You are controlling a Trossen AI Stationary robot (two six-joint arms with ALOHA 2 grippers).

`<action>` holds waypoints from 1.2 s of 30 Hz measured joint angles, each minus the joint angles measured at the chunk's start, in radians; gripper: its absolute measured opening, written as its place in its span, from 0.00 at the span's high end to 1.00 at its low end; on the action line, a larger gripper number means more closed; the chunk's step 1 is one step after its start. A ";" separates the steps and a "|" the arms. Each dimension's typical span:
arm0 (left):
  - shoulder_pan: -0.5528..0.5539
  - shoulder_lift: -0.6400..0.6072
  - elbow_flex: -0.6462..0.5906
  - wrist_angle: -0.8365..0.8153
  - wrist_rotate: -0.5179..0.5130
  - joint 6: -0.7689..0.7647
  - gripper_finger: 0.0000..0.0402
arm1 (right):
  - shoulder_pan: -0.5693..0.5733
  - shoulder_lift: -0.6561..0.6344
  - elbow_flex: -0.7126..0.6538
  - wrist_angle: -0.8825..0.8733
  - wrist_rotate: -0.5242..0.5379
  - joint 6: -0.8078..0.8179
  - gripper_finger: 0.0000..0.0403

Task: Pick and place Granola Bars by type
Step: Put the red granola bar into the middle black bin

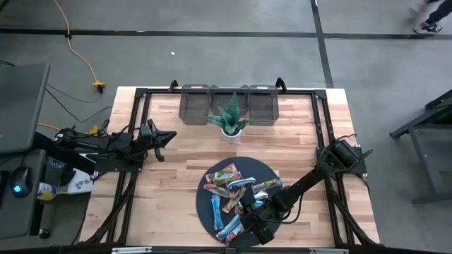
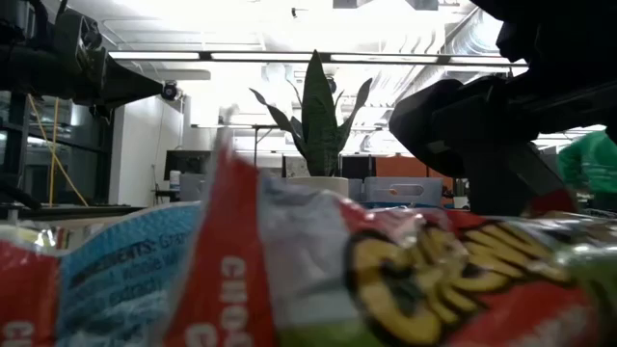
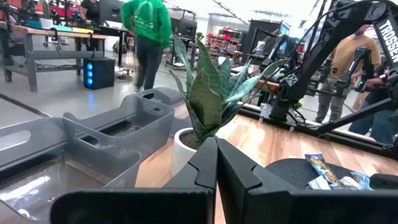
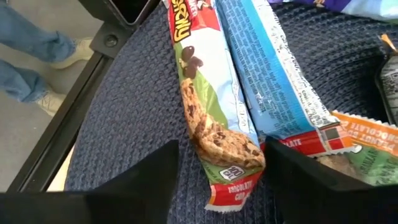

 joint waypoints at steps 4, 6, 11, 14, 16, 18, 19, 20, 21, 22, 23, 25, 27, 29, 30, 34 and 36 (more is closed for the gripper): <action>0.000 0.000 0.000 0.000 0.000 0.000 1.00 | 0.000 0.000 0.000 0.000 -0.021 0.004 0.52; 0.000 0.000 0.000 0.000 0.000 0.000 1.00 | 0.000 0.000 0.000 -0.001 -0.023 0.004 0.54; 0.000 0.000 0.000 0.000 0.000 0.000 1.00 | 0.000 0.000 0.001 0.002 -0.030 0.004 0.59; 0.000 0.000 0.000 0.000 0.000 0.000 1.00 | 0.001 0.000 0.001 0.006 -0.035 0.005 0.63; 0.000 0.000 0.000 0.000 0.000 0.000 1.00 | 0.001 0.001 0.001 0.007 -0.035 0.005 0.65; 0.000 0.000 0.000 0.000 0.000 0.000 1.00 | 0.001 0.001 0.001 0.008 -0.034 0.005 0.68; 0.000 0.000 0.000 0.000 0.000 0.000 1.00 | 0.001 0.001 0.001 0.008 -0.033 0.005 0.69; 0.000 0.000 0.000 0.000 0.000 0.000 1.00 | 0.001 0.001 0.001 0.008 -0.032 0.005 0.70; 0.000 0.000 0.000 0.000 0.000 0.000 1.00 | 0.001 0.001 0.001 0.008 -0.031 0.005 0.72; 0.000 0.000 0.000 0.000 0.000 0.000 1.00 | 0.001 0.001 0.001 0.008 -0.030 0.007 0.73; 0.000 0.000 0.000 0.000 0.000 0.000 1.00 | 0.001 0.001 0.001 0.009 -0.029 0.014 0.74; 0.000 0.000 0.000 0.000 0.000 0.000 1.00 | 0.001 0.000 0.001 0.009 -0.029 0.024 0.77; 0.000 0.000 0.000 0.000 0.000 0.000 1.00 | 0.001 -0.004 0.001 0.005 -0.030 0.027 0.80; 0.000 0.000 0.000 0.000 0.000 0.000 1.00 | 0.002 -0.015 0.000 0.000 -0.036 0.027 0.82; 0.000 0.000 0.000 0.000 0.000 0.000 1.00 | 0.002 -0.023 0.000 -0.001 -0.037 0.027 0.83; 0.000 0.000 0.000 0.000 0.000 0.000 1.00 | 0.002 -0.057 0.000 -0.007 -0.037 0.030 0.87; 0.000 0.000 0.000 0.000 0.000 0.000 1.00 | 0.002 -0.070 0.000 -0.009 -0.039 0.036 0.88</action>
